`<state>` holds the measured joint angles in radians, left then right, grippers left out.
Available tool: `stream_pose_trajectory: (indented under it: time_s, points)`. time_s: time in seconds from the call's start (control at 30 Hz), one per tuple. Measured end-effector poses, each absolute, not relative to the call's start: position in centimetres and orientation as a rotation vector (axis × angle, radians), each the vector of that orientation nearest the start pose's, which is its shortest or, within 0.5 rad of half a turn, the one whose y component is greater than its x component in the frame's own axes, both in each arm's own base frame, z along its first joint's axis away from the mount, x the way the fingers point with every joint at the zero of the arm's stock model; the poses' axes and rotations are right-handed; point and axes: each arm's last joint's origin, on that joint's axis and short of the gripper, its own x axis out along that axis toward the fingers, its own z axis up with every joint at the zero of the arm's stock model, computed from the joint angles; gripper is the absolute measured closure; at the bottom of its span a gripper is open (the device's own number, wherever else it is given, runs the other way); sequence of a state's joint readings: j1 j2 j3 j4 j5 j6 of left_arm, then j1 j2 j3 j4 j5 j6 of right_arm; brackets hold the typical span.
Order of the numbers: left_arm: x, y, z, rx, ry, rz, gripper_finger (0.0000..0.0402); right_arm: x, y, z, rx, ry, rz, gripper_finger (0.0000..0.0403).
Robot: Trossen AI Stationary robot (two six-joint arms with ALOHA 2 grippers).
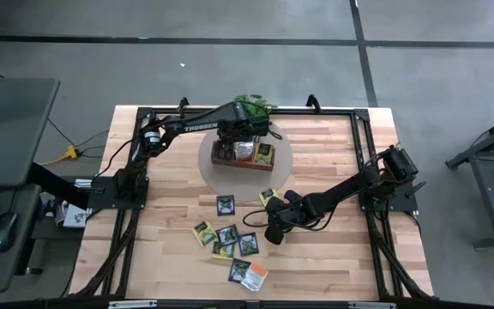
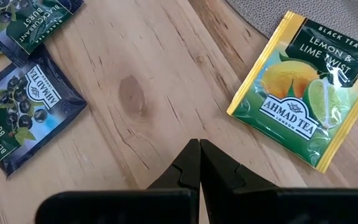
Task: Pick & Place Tea
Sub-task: Put the purple tea bag into the left section of the wooden organizer
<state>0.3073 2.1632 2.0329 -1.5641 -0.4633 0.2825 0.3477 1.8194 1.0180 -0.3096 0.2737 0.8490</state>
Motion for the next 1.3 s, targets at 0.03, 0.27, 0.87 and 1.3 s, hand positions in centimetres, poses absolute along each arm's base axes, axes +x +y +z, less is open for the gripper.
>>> stream_pose_trajectory:
  time_s: [0.03, 0.27, 0.87, 1.3]
  points:
    - [38.4, 13.6, 25.8, 0.334, 1.791, 0.33, 0.0229, 32.3, 10.9, 13.9, 0.428, 0.995, -0.376, 0.0403]
    - [38.2, 14.1, 25.8, 0.318, 1.793, 0.336, 0.0229, 32.3, 11.0, 13.9, 0.434, 1.006, -0.361, 0.0402]
    - [37.4, 15.9, 25.6, 0.261, 1.797, 0.143, 0.0229, 32.2, 11.0, 13.9, 0.427, 1.035, -0.336, 0.0402]
    - [36.1, 16.5, 28.4, 0.135, 1.644, 0.057, 0.0229, 32.0, 11.1, 13.8, 0.407, 1.047, -0.332, 0.0402]
